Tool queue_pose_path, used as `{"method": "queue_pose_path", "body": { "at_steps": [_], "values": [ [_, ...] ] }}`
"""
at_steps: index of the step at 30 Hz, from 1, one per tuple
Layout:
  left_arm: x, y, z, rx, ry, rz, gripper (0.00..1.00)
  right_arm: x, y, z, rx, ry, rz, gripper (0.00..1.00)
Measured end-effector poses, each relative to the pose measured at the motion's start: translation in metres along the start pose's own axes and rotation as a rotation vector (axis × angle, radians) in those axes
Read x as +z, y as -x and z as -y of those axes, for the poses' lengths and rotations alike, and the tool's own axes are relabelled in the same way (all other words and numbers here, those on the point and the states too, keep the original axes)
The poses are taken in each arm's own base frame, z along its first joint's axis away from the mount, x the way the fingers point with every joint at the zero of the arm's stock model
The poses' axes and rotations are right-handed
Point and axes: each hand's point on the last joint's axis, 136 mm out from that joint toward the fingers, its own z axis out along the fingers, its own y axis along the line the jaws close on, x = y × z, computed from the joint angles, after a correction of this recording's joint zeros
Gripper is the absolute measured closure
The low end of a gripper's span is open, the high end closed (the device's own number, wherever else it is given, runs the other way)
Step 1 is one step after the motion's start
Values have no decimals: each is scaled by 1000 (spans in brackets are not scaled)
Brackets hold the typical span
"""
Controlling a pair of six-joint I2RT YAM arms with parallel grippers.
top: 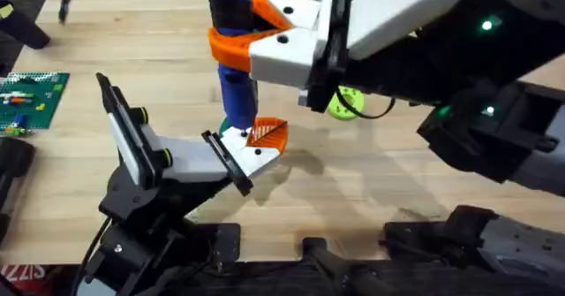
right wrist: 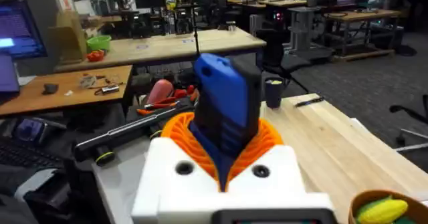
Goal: Pick up the gripper from the table and insert it into the empty holder that is missing its gripper. Then pick up a screw, insert it into the mounting hole, and use the screwdriver to tighten it. Finally, clean up the table by picking up the vegetable and placing it into the bucket.
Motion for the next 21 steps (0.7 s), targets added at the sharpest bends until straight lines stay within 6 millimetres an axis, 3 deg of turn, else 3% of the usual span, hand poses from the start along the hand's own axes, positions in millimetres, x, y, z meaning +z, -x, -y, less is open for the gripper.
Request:
{"method": "queue_pose_path", "body": {
  "at_steps": [17, 21],
  "values": [
    [0, 0, 0, 0, 0, 0, 994, 0, 0, 0, -3, 0, 0, 969],
    [0, 0, 0, 0, 0, 0, 993, 0, 8, -3, -23, 14, 32, 969]
  ]
}}
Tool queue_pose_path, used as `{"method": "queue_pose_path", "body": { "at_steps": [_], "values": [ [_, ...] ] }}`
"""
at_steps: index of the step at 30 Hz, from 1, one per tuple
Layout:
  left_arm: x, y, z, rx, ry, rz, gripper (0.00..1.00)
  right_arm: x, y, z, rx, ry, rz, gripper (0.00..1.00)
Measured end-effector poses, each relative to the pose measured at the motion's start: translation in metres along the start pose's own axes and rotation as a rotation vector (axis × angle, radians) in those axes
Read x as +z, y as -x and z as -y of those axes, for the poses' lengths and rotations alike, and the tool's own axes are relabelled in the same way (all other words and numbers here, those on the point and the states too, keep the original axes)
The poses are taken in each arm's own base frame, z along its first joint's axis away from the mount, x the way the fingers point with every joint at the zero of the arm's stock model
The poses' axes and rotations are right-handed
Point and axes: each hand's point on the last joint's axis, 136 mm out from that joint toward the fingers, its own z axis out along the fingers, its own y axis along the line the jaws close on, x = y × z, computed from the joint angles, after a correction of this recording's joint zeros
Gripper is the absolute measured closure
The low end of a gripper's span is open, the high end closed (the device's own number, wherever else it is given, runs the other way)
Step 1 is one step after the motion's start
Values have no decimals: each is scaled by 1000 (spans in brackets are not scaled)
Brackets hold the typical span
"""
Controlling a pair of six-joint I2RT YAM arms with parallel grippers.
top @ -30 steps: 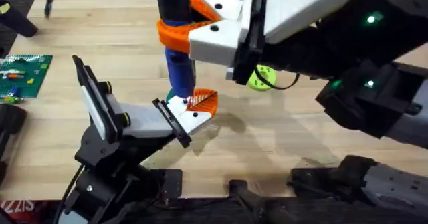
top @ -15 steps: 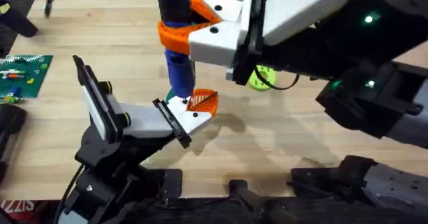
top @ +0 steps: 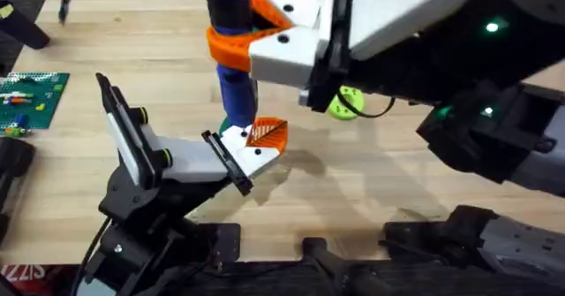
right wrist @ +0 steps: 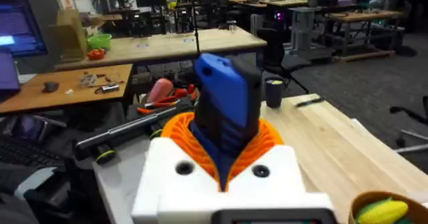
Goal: Pick up the gripper from the table and insert it into the empty holder that is missing its gripper. Then pick up a screw, insert it into the mounting hole, and use the screwdriver to tighten it. Finally, clean up the table by picking up the vegetable and placing it into the bucket.
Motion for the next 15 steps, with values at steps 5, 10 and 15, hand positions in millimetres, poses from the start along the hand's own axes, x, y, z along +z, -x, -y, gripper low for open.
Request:
{"method": "queue_pose_path", "body": {
  "at_steps": [5, 10, 15],
  "values": [
    [0, 0, 0, 1, 0, 0, 993, -5, 27, -7, -54, 18, 91, 969],
    [0, 0, 0, 0, 0, 0, 993, -14, 49, -17, -87, 29, 144, 969],
    [0, 0, 0, 1, 0, 0, 993, -15, 51, -18, -90, 31, 147, 969]
  ]
}}
